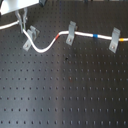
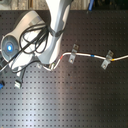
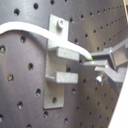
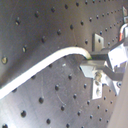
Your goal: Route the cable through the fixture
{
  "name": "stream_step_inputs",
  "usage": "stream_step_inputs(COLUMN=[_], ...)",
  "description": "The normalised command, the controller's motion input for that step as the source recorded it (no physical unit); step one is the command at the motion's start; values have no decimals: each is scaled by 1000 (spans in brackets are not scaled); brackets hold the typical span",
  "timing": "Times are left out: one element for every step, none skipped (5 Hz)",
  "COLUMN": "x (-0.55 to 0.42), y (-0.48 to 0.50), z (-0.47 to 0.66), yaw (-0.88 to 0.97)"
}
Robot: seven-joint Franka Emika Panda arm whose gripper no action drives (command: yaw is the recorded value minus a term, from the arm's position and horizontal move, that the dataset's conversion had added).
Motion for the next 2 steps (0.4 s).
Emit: stream_step_inputs(x=[4, 27], y=[-13, -69], z=[-208, -398], yaw=[0, -66])
